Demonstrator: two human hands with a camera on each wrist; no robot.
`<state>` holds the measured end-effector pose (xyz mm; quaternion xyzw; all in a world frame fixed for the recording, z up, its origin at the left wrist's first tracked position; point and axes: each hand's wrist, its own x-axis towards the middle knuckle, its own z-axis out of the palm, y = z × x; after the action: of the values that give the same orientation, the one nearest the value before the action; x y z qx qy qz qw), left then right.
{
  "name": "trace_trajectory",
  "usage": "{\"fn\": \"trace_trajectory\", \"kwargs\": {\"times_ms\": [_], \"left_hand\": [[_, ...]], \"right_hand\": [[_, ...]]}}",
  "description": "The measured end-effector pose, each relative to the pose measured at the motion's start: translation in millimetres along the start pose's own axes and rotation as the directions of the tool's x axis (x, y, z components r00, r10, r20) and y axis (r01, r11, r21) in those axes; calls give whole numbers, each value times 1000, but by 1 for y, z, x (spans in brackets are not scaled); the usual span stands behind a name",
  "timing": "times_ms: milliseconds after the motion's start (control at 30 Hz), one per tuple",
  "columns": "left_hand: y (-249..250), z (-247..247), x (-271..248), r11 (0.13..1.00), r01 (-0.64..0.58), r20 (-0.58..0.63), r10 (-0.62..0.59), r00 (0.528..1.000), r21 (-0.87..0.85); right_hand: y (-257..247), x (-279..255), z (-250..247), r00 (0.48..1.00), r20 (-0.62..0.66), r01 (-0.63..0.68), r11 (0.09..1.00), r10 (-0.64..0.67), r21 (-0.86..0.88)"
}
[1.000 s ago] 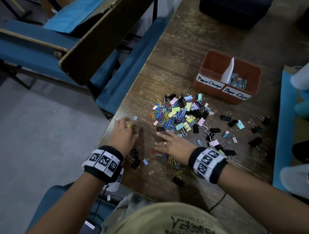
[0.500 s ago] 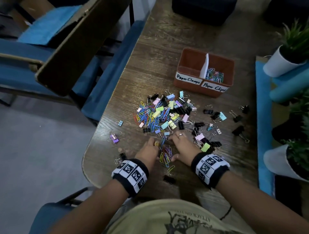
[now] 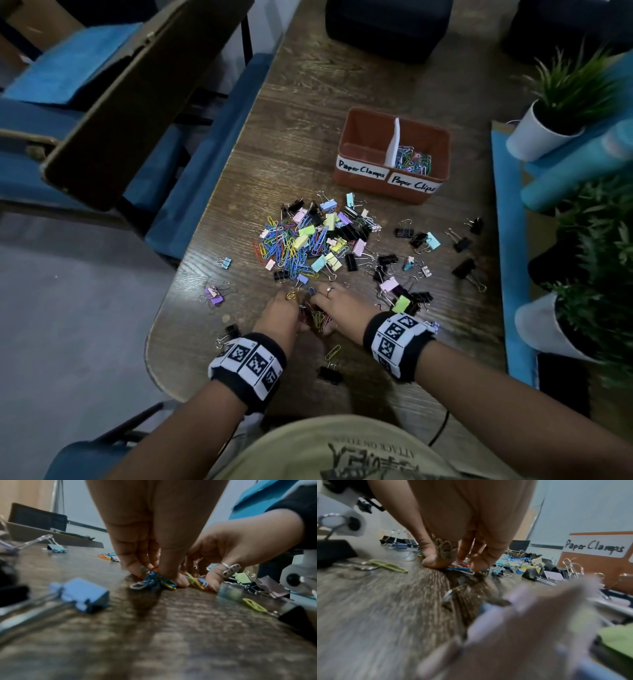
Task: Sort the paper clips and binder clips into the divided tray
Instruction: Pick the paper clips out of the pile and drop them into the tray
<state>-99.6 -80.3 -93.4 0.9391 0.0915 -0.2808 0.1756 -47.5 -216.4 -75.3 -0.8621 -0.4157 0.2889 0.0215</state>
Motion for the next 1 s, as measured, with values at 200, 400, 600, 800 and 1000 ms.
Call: {"fn": "trace_trajectory", "kwargs": {"times_ms": [200,400,600,800,1000], "left_hand": [[-6,-4,-4,999,-14,-1,14,1000,42],[-23,-4,-8,999,42,-31,-43,999,-19],[-25,0,-16,985,43,-23,-39,999,167],[-12,2,-17,932,56,36,-74,997,357],[-9,-10,-11,945,56,112,-96,989,321]], "right_hand": [[0,-6,3,998,-59,-34,997,30,-68],[-12,6,-4,992,12,126,992,-126,-24],[-19,1,-7,992,44,118,990,-114,-84],[-25,-6,-2,992,109,88,982,-70,-165],[-30,-9,4,996,76,-25,985,39,-172]]}}
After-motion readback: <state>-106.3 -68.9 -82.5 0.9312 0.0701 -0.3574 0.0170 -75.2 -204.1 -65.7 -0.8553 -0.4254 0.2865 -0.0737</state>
